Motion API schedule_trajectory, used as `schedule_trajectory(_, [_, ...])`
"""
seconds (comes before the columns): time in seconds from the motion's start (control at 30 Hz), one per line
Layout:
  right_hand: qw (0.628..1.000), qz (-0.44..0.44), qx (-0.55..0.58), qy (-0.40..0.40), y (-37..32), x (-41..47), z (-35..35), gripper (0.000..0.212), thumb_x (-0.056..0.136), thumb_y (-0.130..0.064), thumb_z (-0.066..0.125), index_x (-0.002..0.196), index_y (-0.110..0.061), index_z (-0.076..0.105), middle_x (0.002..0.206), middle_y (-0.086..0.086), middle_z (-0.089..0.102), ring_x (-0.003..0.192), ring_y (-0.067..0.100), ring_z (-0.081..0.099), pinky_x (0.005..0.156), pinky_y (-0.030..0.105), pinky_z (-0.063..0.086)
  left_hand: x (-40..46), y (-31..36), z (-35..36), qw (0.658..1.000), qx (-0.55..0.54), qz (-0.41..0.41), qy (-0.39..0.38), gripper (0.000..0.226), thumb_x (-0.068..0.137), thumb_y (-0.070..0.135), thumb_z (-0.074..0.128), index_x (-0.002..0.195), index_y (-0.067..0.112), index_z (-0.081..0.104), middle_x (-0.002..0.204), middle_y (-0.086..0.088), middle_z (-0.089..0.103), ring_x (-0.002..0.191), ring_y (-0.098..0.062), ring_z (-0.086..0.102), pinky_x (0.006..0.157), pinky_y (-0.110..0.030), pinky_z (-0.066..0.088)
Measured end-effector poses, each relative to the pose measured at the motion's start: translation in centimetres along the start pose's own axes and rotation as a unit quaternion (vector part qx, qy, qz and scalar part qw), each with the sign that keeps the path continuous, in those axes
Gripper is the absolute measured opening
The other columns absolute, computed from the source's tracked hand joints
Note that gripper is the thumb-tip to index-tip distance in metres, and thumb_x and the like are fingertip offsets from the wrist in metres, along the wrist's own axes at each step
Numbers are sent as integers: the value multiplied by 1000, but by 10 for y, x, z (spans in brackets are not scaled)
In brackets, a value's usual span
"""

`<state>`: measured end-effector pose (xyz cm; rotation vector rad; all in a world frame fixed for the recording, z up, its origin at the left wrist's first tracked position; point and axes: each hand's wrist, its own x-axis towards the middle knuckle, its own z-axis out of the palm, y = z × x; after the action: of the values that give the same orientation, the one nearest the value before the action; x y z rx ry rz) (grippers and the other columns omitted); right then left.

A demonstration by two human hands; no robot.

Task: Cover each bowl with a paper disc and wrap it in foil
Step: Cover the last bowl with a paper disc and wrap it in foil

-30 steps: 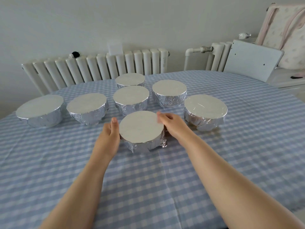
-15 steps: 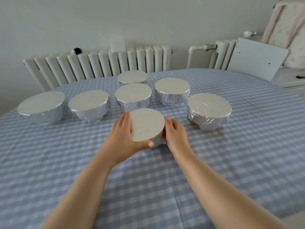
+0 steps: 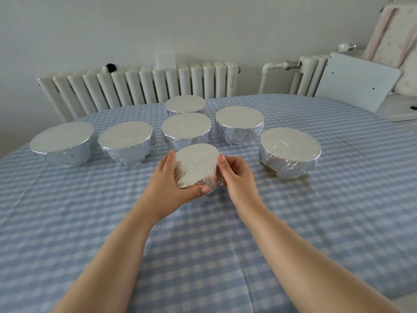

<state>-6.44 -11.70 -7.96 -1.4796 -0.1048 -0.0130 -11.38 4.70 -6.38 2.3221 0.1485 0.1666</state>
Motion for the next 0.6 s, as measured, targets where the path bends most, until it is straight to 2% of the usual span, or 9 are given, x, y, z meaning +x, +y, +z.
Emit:
schedule_trajectory(0.1, [998,26,53,5,-1,1,1,19,93,-32,66,84,-16,62,76,-6,68,66,1,64,61,17,50,-1,-1,0,1000,-4,1,2,153,40,90,68,158,18,3,164,6,10,149,-12,16,118,-32,20])
schedule_trajectory(0.17, [997,41,71,12,-1,2,2,20,94,-29,65,80,-15,61,69,-8,66,60,0,61,57,15,48,-1,0,1,1000,-5,4,5,145,46,81,70,158,17,4,164,5,11,149,-13,16,118,-32,20])
schedule_trajectory(0.23, [995,55,77,19,-1,4,2,23,93,-30,66,76,-16,59,67,-7,65,59,1,61,57,16,48,-1,1,1,1000,-3,5,8,143,46,78,68,158,16,5,164,5,11,149,-13,16,118,-31,20])
schedule_trajectory(0.37, [992,84,88,43,0,7,4,29,92,-30,67,70,-17,54,63,-6,61,56,4,57,56,18,46,-2,1,3,1000,4,2,13,149,43,91,66,158,18,5,163,5,12,149,-13,17,118,-32,20])
schedule_trajectory(0.5, [986,117,93,68,0,12,5,32,92,-29,68,67,-18,51,61,-5,59,57,9,54,56,22,43,-2,1,4,1000,7,8,24,151,36,90,61,158,18,7,162,7,14,148,-12,19,115,-27,20])
schedule_trajectory(0.6, [982,141,99,76,1,15,6,33,91,-27,68,65,-18,50,60,-4,59,59,13,54,58,26,43,-2,2,5,999,18,14,29,150,37,91,60,158,18,7,162,5,15,148,-13,19,117,-31,21])
